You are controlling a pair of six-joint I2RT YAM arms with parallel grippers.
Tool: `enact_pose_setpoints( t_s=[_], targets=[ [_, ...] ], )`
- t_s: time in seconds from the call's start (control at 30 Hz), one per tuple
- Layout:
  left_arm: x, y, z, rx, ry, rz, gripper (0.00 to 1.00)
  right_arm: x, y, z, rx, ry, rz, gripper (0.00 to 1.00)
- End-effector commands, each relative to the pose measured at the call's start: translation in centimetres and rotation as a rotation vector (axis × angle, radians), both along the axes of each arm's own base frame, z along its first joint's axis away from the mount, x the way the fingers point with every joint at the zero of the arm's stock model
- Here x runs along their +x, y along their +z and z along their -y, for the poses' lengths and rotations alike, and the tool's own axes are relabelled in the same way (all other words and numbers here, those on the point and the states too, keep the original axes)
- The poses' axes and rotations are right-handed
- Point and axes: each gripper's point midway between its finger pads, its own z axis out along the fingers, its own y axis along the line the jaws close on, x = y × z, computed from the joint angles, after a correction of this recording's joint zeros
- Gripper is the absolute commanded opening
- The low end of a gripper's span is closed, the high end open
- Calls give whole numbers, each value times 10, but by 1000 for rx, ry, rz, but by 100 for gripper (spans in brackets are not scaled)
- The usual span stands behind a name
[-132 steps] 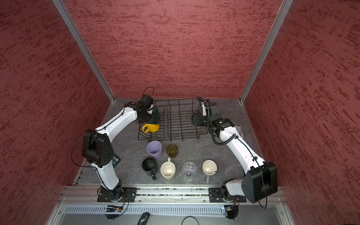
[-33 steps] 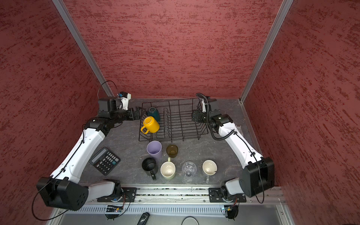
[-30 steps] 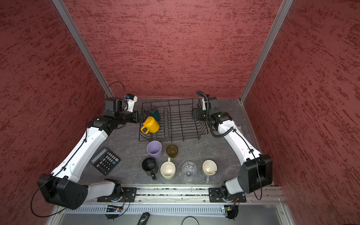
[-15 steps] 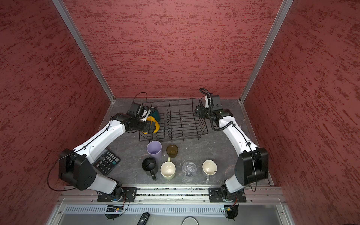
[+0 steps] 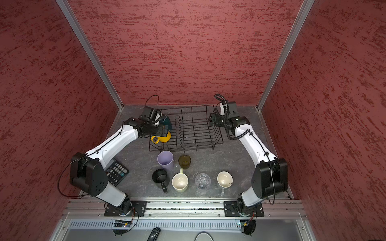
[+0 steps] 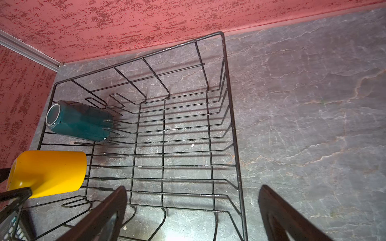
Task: Load cups into a dish rack
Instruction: Pick up the cup from the dish rack.
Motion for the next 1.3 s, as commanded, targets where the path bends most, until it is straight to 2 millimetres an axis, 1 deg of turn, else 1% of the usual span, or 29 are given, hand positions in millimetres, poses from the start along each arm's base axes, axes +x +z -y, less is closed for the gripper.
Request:
enact_pose_setpoints(
  t_s=[0.0,0.13,0.3,0.37,0.47,0.67,0.87,0.97,1.13,1.2,1.27],
  targets=[
    [10,1,-3,-70,46,-13,100,-2,16,1,19,2,45,99],
    [15,3,-3,-94,53,-17,100,-5,16,1,29,-2,40,99],
    [16,-4,1,-96,33,-46,100,-9,17,2,37,-8,43,99],
    [16,-7,3,-102,27,-60,99,-10,19,4,38,-12,44,99],
    [14,-10,5,-111,20,-80,95,-13,20,5,36,-16,45,99],
    [8,-18,5,-112,23,-124,93,-14,18,5,40,-19,41,99],
    [2,-19,6,-102,19,-157,89,-15,15,5,44,-20,34,99],
    [1,-19,9,-99,11,-166,83,-15,15,4,44,-18,34,99],
    [-1,-21,12,-85,6,-186,69,-15,16,6,43,-22,34,99],
    [-1,-21,12,-76,5,-191,65,-15,14,6,42,-22,30,99],
    [-1,-19,13,-72,5,-195,60,-16,13,6,40,-24,28,99]
  ],
)
